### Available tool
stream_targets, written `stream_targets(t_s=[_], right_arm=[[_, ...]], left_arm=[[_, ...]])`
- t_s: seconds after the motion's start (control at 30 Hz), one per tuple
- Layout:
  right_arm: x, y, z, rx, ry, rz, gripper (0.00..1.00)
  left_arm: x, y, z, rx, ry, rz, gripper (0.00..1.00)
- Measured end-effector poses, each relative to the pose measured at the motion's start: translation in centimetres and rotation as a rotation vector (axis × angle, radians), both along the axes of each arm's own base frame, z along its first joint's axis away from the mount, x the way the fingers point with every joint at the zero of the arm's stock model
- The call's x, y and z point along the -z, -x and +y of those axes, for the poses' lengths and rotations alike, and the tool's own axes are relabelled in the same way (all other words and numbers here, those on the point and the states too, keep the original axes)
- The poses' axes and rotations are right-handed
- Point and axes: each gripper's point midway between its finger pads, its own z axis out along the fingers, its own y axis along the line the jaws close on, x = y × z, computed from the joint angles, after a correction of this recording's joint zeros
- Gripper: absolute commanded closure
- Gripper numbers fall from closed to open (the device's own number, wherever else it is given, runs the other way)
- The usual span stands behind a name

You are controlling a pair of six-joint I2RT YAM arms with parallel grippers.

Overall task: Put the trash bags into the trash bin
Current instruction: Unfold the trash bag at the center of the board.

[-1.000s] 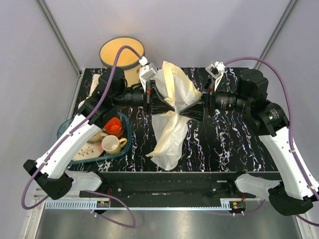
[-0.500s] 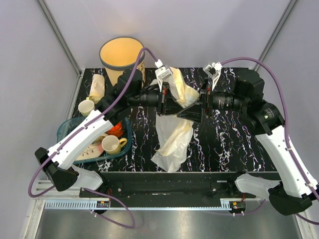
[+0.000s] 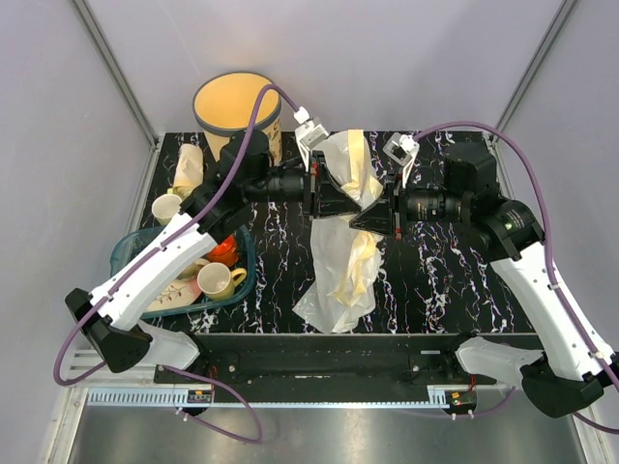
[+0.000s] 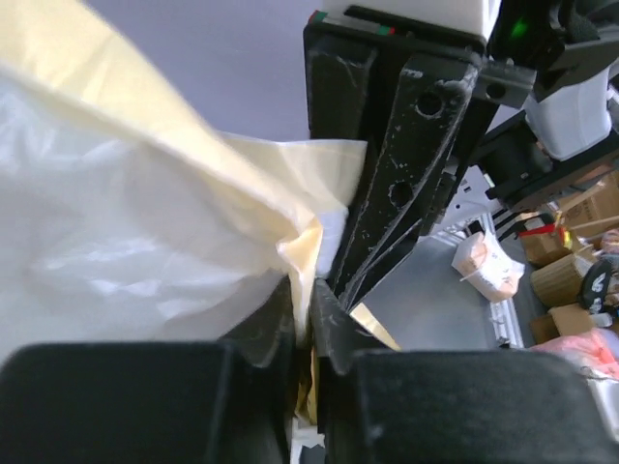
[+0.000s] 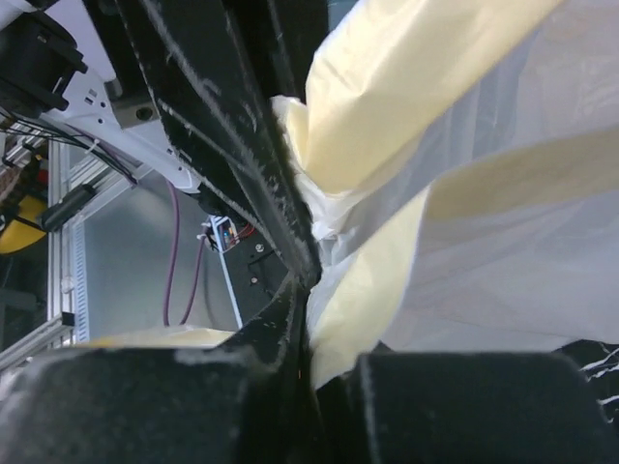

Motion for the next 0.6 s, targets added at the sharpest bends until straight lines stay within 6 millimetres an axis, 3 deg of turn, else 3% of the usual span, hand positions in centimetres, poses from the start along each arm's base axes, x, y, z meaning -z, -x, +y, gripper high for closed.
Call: stream_targets(t_s=[0.07,0.1,0.17,0.27,0.4,0.5,0.6], right_arm=[[0.2,0.1,-0.1,-0.005,0.008,-0.004,1.0],[0.3,0.1,-0.1,-0.001,0.014,-0.002,1.0],[0.6,-0.1,-0.4,0.025,0.031,0.0,1.0],[1.0,-1.2,-1.2,0.103,0.076,-0.014,1.0],[1.2,-2.9,-3.3,0.239,0.129,-0.042,1.0],[0.4,-5.4,-6.4,0.407,0.166,-0.08,1.0],[-2.0,-8.0,-10.5,0.603,0.192,-0.157,1.0]], left_arm=[[-0.4,-0.5,0.3,-0.013,0.007,-0.007,0.36],[-0.5,-0.7,0.5,-0.019,0.012,-0.012,0.22],[-1.0,-1.4,1.1,-0.032,0.023,-0.008,0.06],[-2.1,-2.8,2.8,-0.053,0.042,-0.021,0.01],[-4.7,-7.0,7.8,-0.168,0.069,-0.113,0.01],[-5.2,-10.4,11.6,-0.322,-0.025,-0.276,0.01],[-5.7,-13.3,13.6,-0.439,-0.164,-0.482,0.01]])
